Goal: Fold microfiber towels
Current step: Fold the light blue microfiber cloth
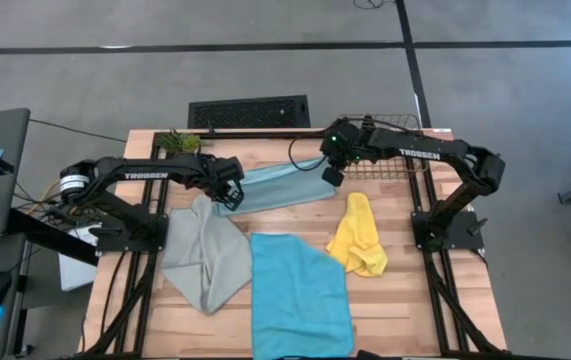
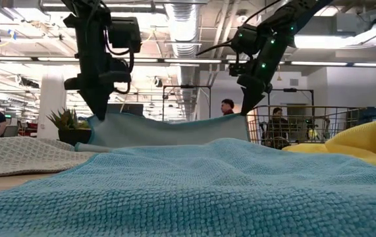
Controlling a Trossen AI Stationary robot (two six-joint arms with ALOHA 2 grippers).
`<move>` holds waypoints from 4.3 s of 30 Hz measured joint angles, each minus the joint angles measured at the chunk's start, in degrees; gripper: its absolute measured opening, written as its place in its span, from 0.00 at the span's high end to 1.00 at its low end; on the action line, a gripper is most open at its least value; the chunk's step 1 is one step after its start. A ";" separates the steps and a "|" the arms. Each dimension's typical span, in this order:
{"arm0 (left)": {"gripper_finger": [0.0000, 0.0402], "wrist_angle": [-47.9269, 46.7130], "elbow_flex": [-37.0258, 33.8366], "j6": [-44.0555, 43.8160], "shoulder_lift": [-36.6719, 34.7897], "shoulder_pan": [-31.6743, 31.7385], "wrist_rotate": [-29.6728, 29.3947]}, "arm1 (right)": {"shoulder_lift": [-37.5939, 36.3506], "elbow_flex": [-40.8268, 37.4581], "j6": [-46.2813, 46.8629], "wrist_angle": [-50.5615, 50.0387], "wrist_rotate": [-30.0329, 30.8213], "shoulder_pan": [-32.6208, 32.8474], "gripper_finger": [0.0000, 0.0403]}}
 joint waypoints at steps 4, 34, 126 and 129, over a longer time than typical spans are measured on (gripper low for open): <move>0.91 0.12 0.00 1.93 -0.02 0.00 -1.34 | 0.00 0.00 -0.88 0.02 0.02 0.17 0.80; 0.70 0.87 0.04 19.64 -2.73 -7.89 6.19 | -0.11 2.47 -8.29 3.14 -11.69 4.62 0.67; 0.70 35.05 -24.74 18.37 -2.71 -10.71 -12.28 | -8.55 2.47 -2.32 1.88 -23.59 4.49 0.70; 0.70 35.01 -24.74 19.74 -2.71 -10.71 -12.33 | -8.55 2.47 -2.31 1.88 -23.41 4.43 0.70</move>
